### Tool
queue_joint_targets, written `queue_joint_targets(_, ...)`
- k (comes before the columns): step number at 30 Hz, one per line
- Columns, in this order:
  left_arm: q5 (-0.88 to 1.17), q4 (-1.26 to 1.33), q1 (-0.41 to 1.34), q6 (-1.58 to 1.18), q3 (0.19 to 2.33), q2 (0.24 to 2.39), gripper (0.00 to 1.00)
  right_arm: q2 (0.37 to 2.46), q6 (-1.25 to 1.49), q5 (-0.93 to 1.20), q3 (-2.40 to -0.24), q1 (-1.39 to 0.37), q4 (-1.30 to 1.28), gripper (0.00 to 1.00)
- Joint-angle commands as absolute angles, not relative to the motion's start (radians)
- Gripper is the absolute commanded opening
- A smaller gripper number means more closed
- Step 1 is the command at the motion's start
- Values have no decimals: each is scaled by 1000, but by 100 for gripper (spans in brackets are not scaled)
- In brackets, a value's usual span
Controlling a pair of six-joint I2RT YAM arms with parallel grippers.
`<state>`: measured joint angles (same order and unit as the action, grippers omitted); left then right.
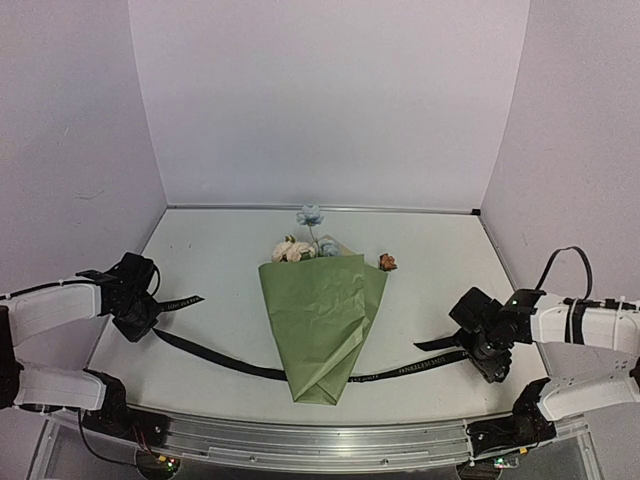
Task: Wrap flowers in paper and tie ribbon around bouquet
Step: Move the ribbon to the center of the board.
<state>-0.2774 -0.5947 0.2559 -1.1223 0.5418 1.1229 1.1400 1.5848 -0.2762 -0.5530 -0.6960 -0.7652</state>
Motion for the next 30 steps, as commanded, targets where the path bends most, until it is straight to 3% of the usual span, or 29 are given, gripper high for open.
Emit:
queue_joint_targets(1, -323, -558, 252, -1054, 595, 1083, 0, 1184, 1702, -328, -600, -692, -759, 85)
queue_joint_targets(6, -328, -544, 251, -1025, 606, 1069, 0, 1221, 1786, -355, -594, -690, -759, 83)
queue_joint_targets(23, -337, -527, 251, -983, 604, 1038, 0, 1345, 1853, -350, -557, -632, -702, 59)
queue_joint_targets(27, -335, -521, 251, -983, 602, 1039, 0, 1362, 1850, -335, -553, -632, -695, 48)
queue_joint_targets(30, -332, -512, 251, -983, 597, 1041, 0, 1360, 1838, -352, -549, -629, -692, 31)
